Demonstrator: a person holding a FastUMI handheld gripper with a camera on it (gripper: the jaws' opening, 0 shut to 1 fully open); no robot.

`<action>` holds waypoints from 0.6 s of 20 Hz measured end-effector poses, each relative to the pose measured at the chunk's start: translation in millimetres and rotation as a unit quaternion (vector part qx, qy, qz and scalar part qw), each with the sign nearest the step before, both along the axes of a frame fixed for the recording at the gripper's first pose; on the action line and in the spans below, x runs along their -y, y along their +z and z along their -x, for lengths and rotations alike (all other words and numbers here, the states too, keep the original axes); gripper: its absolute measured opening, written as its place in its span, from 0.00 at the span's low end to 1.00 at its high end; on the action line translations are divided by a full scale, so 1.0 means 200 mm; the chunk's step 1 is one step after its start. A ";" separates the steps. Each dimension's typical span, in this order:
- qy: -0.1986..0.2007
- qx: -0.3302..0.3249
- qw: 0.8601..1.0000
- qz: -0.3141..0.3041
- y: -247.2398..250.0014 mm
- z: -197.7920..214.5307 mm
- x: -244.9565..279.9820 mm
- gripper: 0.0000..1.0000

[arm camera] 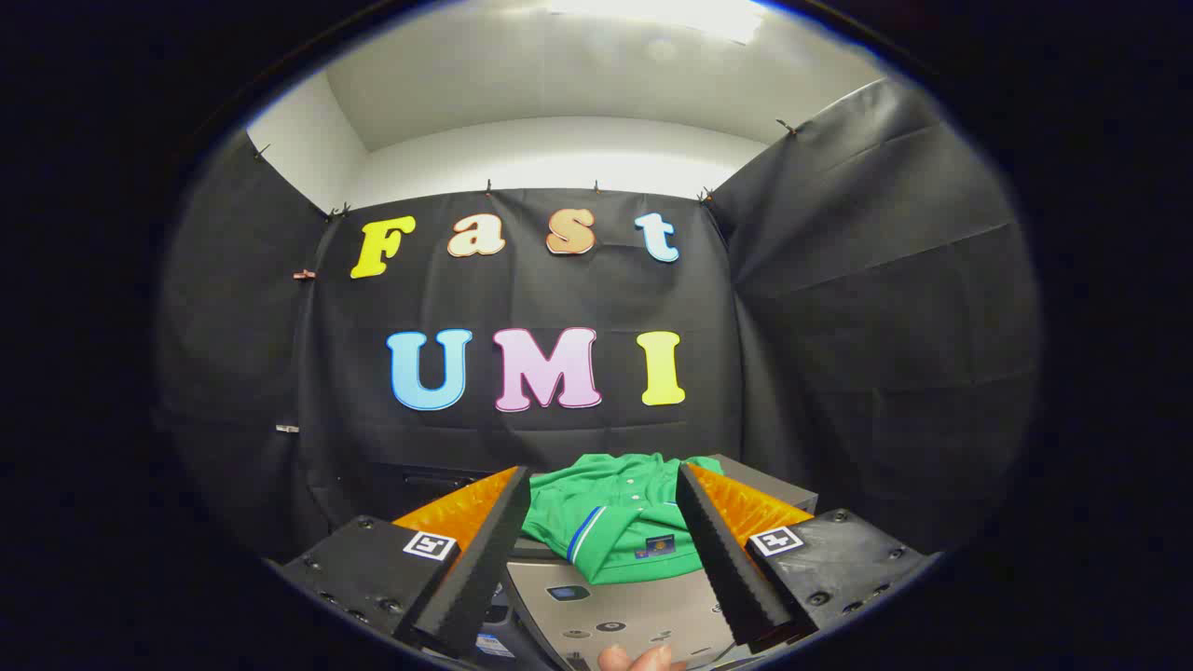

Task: Put the clothes into the washing machine and then close the washing machine lid.

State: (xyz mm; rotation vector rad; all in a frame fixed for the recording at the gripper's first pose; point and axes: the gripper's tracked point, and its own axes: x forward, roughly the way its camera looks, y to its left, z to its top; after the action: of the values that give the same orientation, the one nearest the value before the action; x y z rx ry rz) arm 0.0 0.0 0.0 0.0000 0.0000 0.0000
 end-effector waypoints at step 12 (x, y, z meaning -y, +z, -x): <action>-0.013 -0.031 0.999 0.029 -0.09 -0.04 0.03 0.99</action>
State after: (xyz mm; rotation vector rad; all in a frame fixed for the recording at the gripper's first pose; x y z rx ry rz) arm 7.2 -5.7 -17.7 -0.0574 0.0621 -0.0250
